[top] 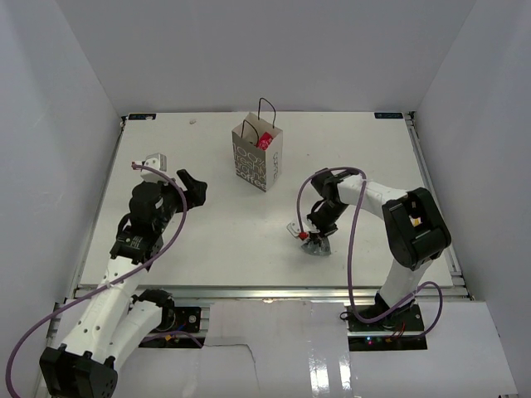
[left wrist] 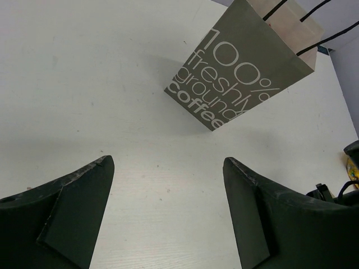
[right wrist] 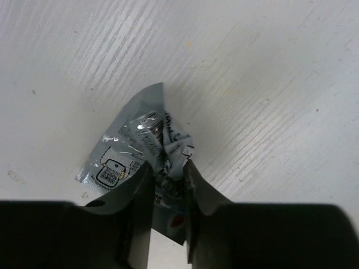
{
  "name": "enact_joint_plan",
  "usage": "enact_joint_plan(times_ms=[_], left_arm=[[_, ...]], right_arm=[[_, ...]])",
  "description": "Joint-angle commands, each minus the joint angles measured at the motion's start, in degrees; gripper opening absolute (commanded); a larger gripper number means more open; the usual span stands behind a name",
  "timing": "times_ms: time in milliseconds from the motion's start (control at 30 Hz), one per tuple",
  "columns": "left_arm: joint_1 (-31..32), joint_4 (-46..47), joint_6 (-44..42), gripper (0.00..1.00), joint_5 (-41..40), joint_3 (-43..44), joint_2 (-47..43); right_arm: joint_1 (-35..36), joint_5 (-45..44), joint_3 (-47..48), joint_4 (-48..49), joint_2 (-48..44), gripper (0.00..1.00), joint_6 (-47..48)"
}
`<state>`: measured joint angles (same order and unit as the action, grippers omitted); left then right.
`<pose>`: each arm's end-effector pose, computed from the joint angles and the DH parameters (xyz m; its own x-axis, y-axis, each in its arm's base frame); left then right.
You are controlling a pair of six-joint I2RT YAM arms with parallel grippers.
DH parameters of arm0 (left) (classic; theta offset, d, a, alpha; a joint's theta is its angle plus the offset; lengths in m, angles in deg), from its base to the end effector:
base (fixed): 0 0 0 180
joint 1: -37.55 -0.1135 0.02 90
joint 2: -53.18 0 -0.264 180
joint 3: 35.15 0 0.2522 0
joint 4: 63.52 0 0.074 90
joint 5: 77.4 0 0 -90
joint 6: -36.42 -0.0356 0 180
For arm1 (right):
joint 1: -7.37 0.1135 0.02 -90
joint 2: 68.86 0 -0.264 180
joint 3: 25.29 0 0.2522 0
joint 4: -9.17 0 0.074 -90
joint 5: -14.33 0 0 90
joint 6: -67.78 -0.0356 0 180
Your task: Place the snacks into the paper bag
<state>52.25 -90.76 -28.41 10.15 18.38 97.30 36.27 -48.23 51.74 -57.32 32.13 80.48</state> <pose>0.1780 -0.0451 0.3050 -0.3591 -0.3451 -0.8671 0.0679 0.9170 -0.3930 0.2547 0.1593 0.1646 0.6078 -0.6534 -0.4513 -0.7604 -0.6426 -0.0936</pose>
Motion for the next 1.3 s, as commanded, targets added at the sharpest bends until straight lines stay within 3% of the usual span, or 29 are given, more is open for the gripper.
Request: enact_joint_plan(times_ms=[0, 167, 200, 333, 367, 400, 433, 467, 500, 600, 667, 733, 867, 1067, 1267], left_arm=[[-0.28, 1.34, 2.95, 0.89, 1.4, -1.97, -0.61], [-0.28, 2.14, 4.1, 0.89, 2.2, -3.73, -0.96], [-0.28, 1.96, 4.01, 0.89, 2.11, -3.91, -1.05], [-0.28, 1.61, 3.84, 0.89, 1.75, -4.43, -1.75], [-0.2, 1.78, 3.84, 0.89, 1.76, -4.52, -1.58], [-0.28, 1.96, 3.92, 0.89, 1.93, -4.61, -1.58], [-0.2, 2.05, 4.01, 0.89, 2.28, -4.61, -1.49], [-0.28, 2.14, 4.1, 0.89, 2.37, -4.61, -1.32], [-0.28, 2.14, 4.1, 0.89, 2.46, -4.61, -1.32], [-0.28, 1.87, 4.19, 0.89, 2.37, -4.61, -1.75], [-0.28, 1.7, 4.19, 0.89, 2.37, -4.87, -2.37], [-0.28, 1.52, 4.36, 0.89, 2.28, -4.96, -2.98], [-0.28, 1.17, 4.98, 0.89, 2.37, -5.14, -3.6], [-0.28, 0.2, 5.86, 0.89, 2.37, -5.67, -5.53], [-0.28, 0.03, 6.38, 0.89, 2.37, -6.37, -6.33]], right_arm=[[0.27, 3.57, 2.12, -1.94, -0.44, 0.21, -3.37], [-2.18, 13.84, 7.91, -3.34, -2.28, 0.12, -12.95], [-4.19, 19.44, 12.62, -3.87, -2.46, 0.11, -14.7], [-7.72, 27.92, 28.2, -2.13, -2.38, 0.09, -28.13], [-7.99, 27.58, 30.67, 4.85, -2.46, 0.08, -33.82], [-7.99, 25.14, 32.6, 9.18, -2.64, 0.08, -45.88], [-7.99, 23.64, 35.06, 13.4, -2.99, 0.08, -50.79], [-7.9, 21.53, 35.26, 23.88, -3.86, 0.08, -56.32], [-7.64, 15.42, 35.0, 29.3, -4.22, 0.08, -67.69], [-6.15, 3.53, 35.78, 41.19, -3.7, 0.08, -78.92], [-2.83, -3.41, 37.63, 45.32, -2.04, 0.08, -81.68], [-0.09, -16.5, 37.64, 49.02, -1.06, 0.08, -85.19], [6.23, -34.96, 35.35, 60.27, 0.08, 0.08, -85.56], [7.83, -40.09, 37.02, 64.95, 3.59, 0.09, -85.12], [8.71, -38.7, 32.54, 65.21, 2.72, 0.22, -83.98]])
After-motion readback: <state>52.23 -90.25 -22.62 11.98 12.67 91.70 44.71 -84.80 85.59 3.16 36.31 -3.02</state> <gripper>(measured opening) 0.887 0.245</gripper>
